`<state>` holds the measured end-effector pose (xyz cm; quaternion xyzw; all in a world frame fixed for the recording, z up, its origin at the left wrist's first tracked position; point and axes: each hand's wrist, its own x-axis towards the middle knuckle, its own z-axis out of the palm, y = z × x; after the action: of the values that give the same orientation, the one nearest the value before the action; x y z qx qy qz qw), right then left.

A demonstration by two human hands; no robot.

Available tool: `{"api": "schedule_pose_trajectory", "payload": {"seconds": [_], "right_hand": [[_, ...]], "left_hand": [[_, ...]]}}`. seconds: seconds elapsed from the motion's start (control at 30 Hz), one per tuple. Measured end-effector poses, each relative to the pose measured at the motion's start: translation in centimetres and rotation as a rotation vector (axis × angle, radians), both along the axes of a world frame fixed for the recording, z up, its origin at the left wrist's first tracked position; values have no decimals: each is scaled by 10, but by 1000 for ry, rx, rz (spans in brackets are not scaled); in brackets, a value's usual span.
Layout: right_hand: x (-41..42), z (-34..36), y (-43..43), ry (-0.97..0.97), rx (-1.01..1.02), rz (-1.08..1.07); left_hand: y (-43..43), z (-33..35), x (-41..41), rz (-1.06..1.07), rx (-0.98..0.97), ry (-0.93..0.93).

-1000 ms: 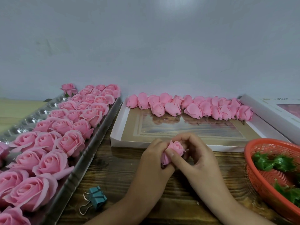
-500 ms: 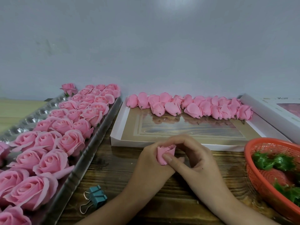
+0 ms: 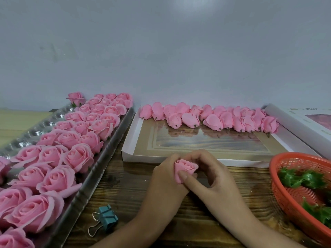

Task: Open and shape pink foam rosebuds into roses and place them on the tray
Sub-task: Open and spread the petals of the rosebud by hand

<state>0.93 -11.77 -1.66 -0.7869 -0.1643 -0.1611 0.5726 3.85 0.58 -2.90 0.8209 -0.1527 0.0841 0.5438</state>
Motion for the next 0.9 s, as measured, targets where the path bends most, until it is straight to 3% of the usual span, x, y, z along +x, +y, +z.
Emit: {"api": "schedule_pose_trajectory", "payload": {"seconds": [0.47,0.6,0.77,0.9], "right_hand": [[2,-1,-1,-76,6,38],[0,0,0,-67,13,41],[-1,1,-3,-46,89,85],[2,-1,-2,-59,40,74]], "left_hand": [[0,2,0,-52,-205,86],[1,2,-1,-17,-133,2],[1,7,-4,-24,-189,11],[2,7,-3,-49,-232,32]]}}
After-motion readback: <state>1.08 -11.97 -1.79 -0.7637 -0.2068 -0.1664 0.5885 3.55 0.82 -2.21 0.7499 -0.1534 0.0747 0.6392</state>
